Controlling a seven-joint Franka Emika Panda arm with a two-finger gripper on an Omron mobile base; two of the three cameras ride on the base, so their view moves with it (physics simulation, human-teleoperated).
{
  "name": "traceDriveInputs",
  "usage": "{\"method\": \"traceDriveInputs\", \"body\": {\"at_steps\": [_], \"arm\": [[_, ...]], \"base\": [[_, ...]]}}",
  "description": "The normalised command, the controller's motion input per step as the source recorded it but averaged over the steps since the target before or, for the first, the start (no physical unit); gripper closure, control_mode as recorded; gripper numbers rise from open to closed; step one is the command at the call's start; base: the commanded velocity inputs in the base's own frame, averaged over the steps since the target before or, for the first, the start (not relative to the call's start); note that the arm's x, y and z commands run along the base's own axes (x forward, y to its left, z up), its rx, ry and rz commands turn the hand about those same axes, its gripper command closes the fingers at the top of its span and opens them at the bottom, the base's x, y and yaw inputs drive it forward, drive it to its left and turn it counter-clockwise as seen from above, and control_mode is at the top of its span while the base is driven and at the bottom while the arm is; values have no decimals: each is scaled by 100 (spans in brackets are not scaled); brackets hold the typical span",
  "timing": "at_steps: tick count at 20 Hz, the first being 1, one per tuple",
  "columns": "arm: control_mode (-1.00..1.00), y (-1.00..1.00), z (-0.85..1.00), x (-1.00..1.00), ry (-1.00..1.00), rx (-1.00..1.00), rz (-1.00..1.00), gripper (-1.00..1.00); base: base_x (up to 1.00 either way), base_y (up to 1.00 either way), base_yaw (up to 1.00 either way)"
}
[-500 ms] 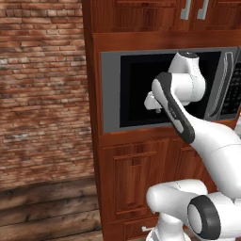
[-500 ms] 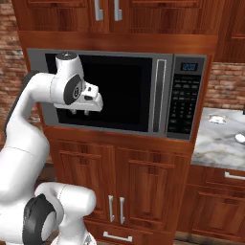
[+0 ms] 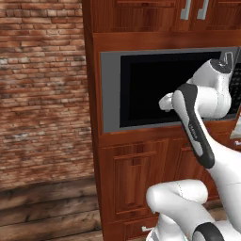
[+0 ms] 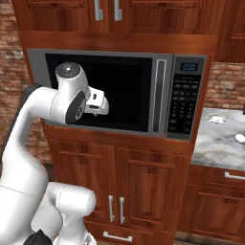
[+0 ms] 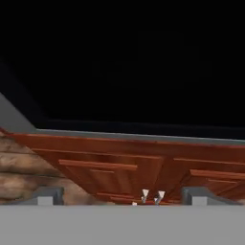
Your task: Open the microwave door.
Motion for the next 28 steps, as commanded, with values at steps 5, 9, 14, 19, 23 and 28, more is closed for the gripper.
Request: {"method": "traceDriveInputs", "body": {"at_steps": [5,9,14,19,23,28], "arm": [[-100,-53,1,-62,-20,4,0,-100],[-100,-55,12,-59,-16,0,0,-100],[-100,-65,22,-35,-16,0,-2,-100],[-100,-80,47,-8,-8,0,-4,-100],[-100,-68,40,0,-1,0,-1,-100],[-100,-47,13,0,-5,0,0,-100]], "base": [[0,0,0],[0,0,0],[0,0,0],[0,0,0],[0,0,0],[0,0,0]]}}
